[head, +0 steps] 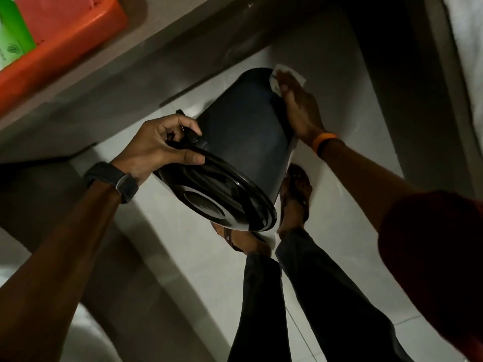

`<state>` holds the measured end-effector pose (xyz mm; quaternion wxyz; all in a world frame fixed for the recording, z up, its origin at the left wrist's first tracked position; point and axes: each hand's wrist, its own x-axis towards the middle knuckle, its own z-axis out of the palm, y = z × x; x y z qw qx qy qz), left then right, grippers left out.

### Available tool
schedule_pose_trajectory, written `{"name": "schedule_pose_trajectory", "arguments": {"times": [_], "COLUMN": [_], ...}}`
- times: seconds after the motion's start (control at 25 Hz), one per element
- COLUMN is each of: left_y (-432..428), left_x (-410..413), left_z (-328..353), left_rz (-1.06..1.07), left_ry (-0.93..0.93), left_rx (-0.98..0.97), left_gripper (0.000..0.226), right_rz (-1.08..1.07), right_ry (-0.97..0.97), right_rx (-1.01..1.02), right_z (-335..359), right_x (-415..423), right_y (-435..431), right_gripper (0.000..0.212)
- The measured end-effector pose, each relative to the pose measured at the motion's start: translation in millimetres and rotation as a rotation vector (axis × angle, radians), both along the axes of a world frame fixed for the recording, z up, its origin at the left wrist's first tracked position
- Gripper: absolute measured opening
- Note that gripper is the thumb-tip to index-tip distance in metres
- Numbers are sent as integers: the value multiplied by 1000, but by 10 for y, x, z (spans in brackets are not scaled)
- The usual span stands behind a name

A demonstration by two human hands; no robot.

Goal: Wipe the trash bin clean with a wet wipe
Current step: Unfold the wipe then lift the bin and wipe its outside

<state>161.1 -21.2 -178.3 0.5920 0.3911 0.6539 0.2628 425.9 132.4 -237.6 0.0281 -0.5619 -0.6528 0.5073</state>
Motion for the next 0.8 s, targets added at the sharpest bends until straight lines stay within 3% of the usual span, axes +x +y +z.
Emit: {"name": "schedule_pose_trajectory", "arguments": {"times": [0.08,0.2,0.28,0.36,0.44,0.52,0.6,0.72,0.8], "left_y": [64,132,89,21,-52,-111,-184,-299,-321], "left_x": [13,-4,-24,-41,-104,-139,-122,-66,-54], "left_z": [-9,-2,-24,-68,-119,-166,-185,-202,-217], "left_rz": [29,58,29,26,64,143,243,348,362], "left_ry": [-19,-48,-63,-98,-150,-255,-358,-371,-386], "left_rx": [32,36,15,-9,-28,-61,-119,-183,-180], "left_gripper": [53,58,56,50,46,44,31,34,34], "right_rz": [164,511,670,565,193,32,147,465,509], "right_ry": [-20,325,403,294,108,29,142,477,471], "right_rx": [6,49,82,102,-51,-154,-174,-83,-6], "right_z": [128,584,632,449,272,206,327,653,528], "right_x": [-210,-356,-243,-123,-38,26,45,198,279], "right_y": [30,-516,-720,-517,-175,-89,-422,-1120,-1096], "right_gripper": [48,53,50,46,45,48,50,49,49]}}
